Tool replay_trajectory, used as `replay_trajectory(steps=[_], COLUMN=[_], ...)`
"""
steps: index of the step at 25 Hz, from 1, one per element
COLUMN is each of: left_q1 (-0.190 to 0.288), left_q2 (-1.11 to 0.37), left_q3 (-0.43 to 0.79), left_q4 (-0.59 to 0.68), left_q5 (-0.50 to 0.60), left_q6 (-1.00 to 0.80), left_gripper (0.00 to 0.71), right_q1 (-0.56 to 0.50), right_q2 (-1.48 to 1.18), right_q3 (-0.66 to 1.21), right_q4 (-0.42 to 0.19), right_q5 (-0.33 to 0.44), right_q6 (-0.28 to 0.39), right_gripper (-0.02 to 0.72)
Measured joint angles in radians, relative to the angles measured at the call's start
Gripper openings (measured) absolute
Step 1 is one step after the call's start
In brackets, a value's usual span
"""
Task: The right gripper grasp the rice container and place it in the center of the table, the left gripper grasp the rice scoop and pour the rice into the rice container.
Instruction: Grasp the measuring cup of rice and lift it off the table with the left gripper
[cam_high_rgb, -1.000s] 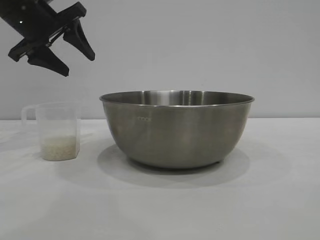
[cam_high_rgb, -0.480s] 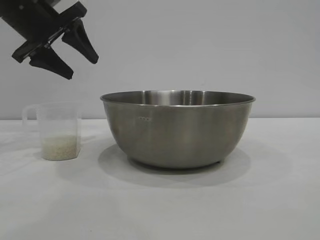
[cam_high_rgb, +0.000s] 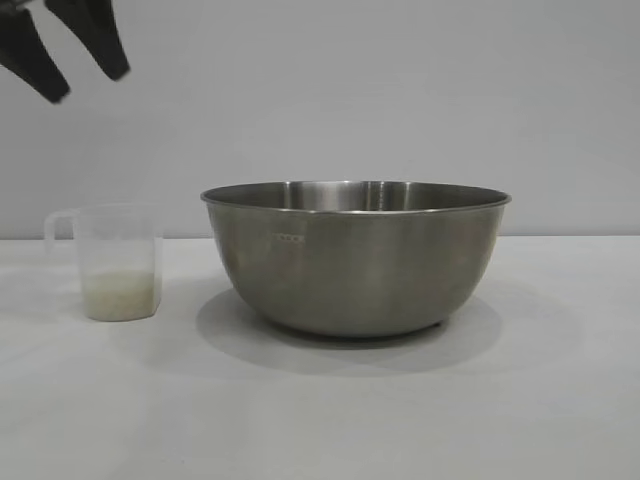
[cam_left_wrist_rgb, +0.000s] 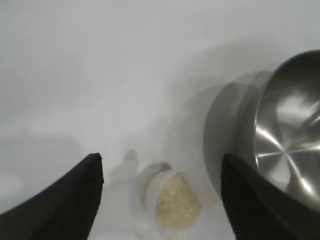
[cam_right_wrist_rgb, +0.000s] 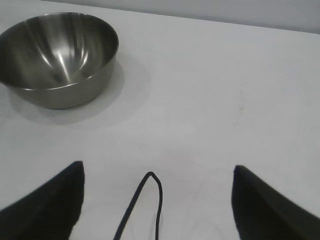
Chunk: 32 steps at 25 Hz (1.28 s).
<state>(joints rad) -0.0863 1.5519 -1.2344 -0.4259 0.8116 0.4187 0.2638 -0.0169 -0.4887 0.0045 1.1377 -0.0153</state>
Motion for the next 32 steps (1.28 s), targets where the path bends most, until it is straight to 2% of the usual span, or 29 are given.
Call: replay_trajectory(steps=[3,6,17,23,25,27,32], left_q1=[0.000,0.000,0.000,-0.006,-0.034,-0.086,-0.262], left_q2=[-0.052,-0.109,-0.327,-0.401,-0.408,-0.408,-0.411], left_q3=[0.082,0.187,0.599,0.770,0.820,0.867,0.999], left_q4=[0.000,0.000,-0.050,-0.135,-0.144,-0.155,-0.159], left_q5=[-0.016,-0.077,-0.489,-0.692,-0.771,-0.852,-1.124], left_q6=[-0.013,-0.022,-0.016,0.005,0.007,0.009,-0.009], left_gripper=[0.438,0.438,0.438,0.438,0.438,0.438,0.438], right_q1=[0.000,0.000,0.000,0.000,0.000,0.000,0.000], right_q2=[0.000,0.000,0.000,0.000,0.000,0.000,0.000], right_q3=[0.000,0.000,0.000,0.000,0.000,0.000,0.000], right_q4=[0.000,0.000,0.000,0.000,0.000,0.000,0.000], right_q5=[0.000,0.000,0.000,0.000,0.000,0.000,0.000], right_q6=[0.000,0.000,0.000,0.000,0.000,0.000,0.000], right_gripper=[0.578,0.578,0.578,0.578,0.578,0.578,0.578])
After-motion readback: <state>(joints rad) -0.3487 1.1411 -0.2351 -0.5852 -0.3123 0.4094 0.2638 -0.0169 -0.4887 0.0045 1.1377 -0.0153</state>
